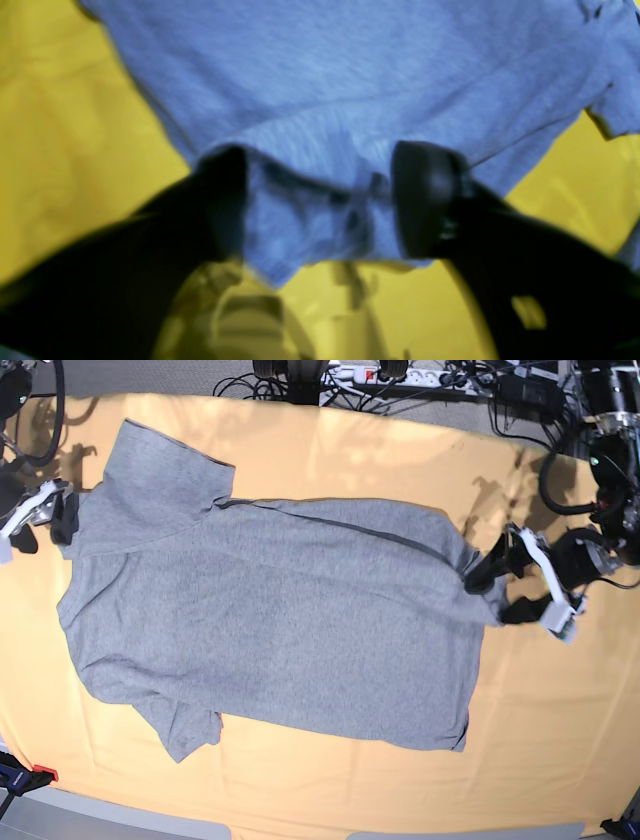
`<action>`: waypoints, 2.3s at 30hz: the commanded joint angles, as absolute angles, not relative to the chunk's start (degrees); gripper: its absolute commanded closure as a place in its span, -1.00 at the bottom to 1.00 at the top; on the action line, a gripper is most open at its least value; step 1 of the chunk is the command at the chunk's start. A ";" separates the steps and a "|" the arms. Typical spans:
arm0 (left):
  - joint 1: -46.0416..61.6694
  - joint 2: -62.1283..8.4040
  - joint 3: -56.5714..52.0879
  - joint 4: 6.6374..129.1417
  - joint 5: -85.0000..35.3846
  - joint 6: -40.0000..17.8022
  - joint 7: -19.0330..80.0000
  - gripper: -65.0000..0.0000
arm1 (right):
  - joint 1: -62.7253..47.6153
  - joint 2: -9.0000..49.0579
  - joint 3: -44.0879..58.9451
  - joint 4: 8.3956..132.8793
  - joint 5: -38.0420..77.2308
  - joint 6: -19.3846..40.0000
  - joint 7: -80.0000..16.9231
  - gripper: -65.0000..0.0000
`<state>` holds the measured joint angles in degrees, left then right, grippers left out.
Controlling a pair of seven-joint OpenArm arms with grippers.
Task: Layout the t-shirt on the table in an organized manner, then fold the t-shirt properly
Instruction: 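Release the folded edge and move the right gripper to the shirt's corner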
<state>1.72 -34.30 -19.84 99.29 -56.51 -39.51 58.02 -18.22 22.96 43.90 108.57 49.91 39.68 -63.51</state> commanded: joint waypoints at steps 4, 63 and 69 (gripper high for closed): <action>0.60 -36.56 -20.27 100.05 -57.56 -38.94 57.08 -0.52 | -18.00 24.27 48.88 109.54 63.92 40.00 -70.63 -0.20; 0.60 -36.51 -20.27 100.05 -60.49 -38.74 59.55 -0.52 | -27.75 5.78 47.97 101.45 73.65 40.00 -76.79 1.00; 0.60 -36.51 -20.27 100.05 -60.49 -38.74 59.55 -0.52 | -27.75 8.01 47.99 110.69 75.68 40.00 -77.23 1.00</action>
